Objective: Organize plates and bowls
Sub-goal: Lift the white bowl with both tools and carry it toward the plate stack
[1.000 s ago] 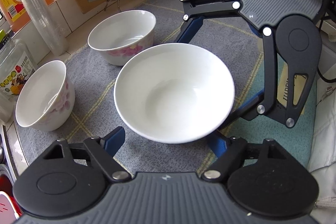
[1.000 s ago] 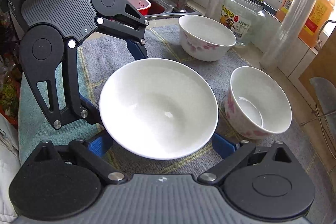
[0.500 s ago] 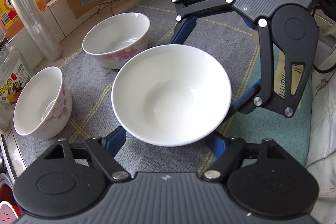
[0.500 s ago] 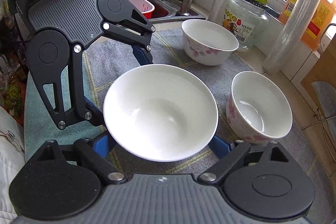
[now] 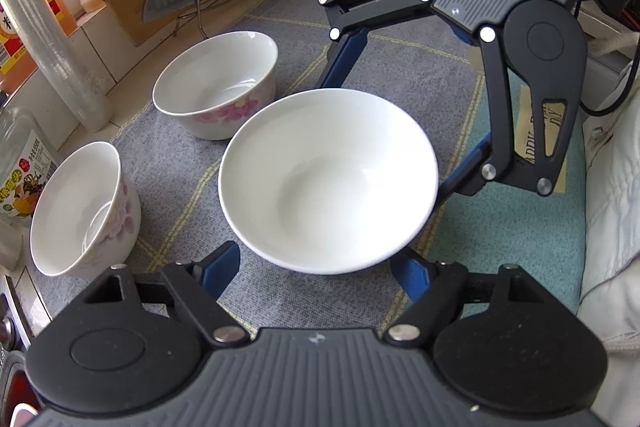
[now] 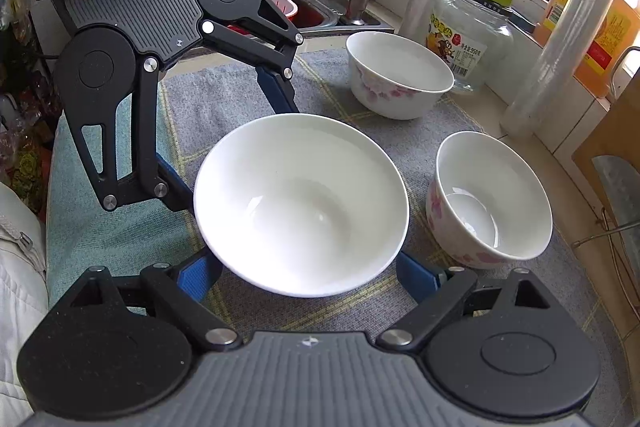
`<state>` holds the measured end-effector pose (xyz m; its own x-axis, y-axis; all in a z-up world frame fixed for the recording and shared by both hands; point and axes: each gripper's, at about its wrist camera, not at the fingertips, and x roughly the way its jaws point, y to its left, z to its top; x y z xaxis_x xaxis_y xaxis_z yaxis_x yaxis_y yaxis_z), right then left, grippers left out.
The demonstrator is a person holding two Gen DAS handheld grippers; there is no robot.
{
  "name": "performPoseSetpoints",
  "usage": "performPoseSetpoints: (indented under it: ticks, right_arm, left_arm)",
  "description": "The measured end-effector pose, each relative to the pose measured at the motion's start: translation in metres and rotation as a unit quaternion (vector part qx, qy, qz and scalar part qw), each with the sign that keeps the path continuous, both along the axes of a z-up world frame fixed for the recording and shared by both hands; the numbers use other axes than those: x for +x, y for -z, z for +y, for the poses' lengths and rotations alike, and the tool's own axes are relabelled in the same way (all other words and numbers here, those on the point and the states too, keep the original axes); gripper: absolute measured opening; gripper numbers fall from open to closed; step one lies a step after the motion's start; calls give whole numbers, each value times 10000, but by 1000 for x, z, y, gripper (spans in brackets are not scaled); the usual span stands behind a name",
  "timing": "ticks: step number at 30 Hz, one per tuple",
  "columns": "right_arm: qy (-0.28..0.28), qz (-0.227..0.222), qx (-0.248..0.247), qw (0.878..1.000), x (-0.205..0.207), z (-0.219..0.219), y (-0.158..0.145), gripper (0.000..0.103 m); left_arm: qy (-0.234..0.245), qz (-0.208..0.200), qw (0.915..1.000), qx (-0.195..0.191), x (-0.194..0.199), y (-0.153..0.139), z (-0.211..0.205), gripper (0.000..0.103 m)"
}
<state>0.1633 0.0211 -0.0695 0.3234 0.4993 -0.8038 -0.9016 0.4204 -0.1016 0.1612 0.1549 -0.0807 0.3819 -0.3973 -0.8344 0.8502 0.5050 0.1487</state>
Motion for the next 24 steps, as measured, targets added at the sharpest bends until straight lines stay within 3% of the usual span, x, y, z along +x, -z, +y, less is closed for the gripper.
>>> performPoseSetpoints:
  ticks: [3, 7, 16, 24]
  right_arm:
    - [-12, 17, 3, 10000, 0, 1, 0, 92]
    - [5, -56, -3, 10000, -3, 3, -2, 91]
    - [141, -169, -33, 9998, -15, -3, -10, 91]
    - [406, -266, -2, 9988, -34, -43, -25, 91]
  left_arm:
    - [1, -12, 10000, -4, 0, 0, -1, 81]
    - [60, 9, 10000, -27, -5, -2, -1, 73]
    - [118, -109, 9998, 83, -12, -11, -11, 73]
    - [300, -122, 9994, 77, -24, -25, -49, 73]
